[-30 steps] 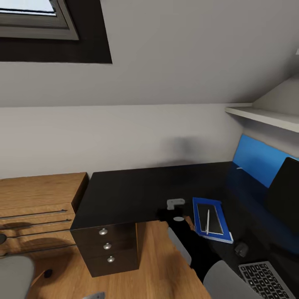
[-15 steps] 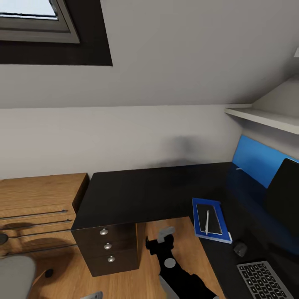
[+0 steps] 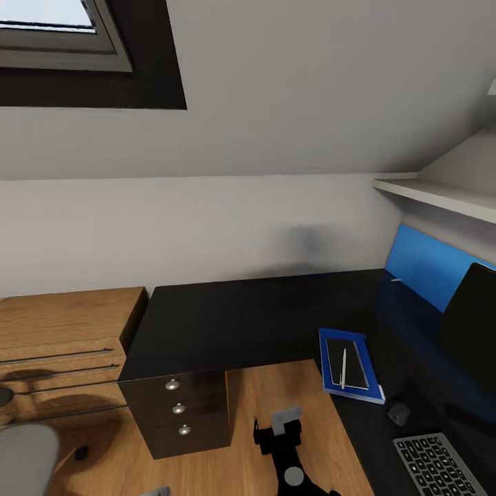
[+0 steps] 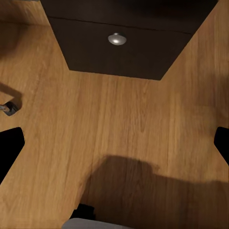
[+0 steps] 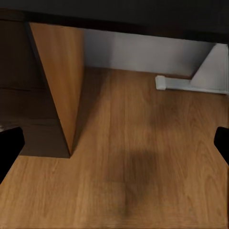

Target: In the bedroom, organize the workspace by keeping the computer under the desk, ensuring the monitor is on the desk, placing the keyboard on the desk next to the monitor, placing the mouse on the desk next to the keyboard, moving the folder from the swivel chair onto the desk next to the mouse, stacking the notebook on top of the folder with the pen on top of the notebook, and positioning the swivel chair next to the desk.

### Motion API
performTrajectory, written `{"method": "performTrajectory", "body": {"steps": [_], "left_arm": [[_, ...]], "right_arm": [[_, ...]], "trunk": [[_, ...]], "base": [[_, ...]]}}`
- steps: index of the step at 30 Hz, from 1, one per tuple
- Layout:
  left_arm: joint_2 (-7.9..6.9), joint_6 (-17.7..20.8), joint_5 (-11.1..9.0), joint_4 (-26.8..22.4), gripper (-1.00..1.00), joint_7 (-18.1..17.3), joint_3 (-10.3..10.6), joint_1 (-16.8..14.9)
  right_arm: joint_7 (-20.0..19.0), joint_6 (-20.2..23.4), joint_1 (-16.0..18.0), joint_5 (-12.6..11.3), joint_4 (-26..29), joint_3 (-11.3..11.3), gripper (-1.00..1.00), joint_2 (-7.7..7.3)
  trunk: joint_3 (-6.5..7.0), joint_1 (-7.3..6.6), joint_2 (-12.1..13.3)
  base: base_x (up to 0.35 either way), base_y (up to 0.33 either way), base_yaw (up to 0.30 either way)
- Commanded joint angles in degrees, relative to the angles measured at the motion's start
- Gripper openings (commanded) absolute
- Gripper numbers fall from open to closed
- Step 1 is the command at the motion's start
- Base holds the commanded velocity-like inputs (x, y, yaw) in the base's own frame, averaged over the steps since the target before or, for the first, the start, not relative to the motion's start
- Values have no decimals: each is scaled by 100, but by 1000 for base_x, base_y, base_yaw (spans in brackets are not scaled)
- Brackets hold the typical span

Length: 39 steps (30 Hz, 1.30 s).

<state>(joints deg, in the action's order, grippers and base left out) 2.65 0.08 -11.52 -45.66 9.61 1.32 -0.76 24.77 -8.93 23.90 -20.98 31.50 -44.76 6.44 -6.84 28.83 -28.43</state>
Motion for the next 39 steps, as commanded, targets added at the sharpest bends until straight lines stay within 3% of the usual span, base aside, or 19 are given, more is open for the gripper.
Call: {"method": "performTrajectory", "body": {"steps": [1,4,5,24,28,38,39], "left_arm": [[-3,-3,-48,14,100,30,13,-3],[-8,-12,-46,127,100,31,4,-3],[-7,-17,-43,353,100,32,-4,-3],[-18,-100,-50,504,100,40,-17,-3],[-18,-478,-52,798,100,41,-12,-3],[-32,-678,-46,1020,100,36,-4,-3],[-115,-1356,-55,1487,100,38,-8,-3]], "right_arm": [[32,-47,-4,-59,-50,-45,100,-3],[10,-130,-42,-51,-282,-48,100,-3],[-14,-839,-59,-41,-867,-58,100,61],[-16,-1040,-61,-13,-1029,-42,100,112],[-16,-1055,-61,-12,-1089,-45,100,112],[-16,-1064,-61,-12,-1111,-42,100,112],[-16,-1152,-61,1,-1415,-49,100,115]], "trunk": [[-11,3,-11],[-11,3,-11],[-11,3,-11],[-11,3,-11],[-11,3,-11],[-11,3,-11],[7,-19,30]], "base": [[0,0,0],[-50,50,0],[-220,236,0],[-228,250,0],[-202,223,0],[-54,57,0],[-2,2,57]]}}
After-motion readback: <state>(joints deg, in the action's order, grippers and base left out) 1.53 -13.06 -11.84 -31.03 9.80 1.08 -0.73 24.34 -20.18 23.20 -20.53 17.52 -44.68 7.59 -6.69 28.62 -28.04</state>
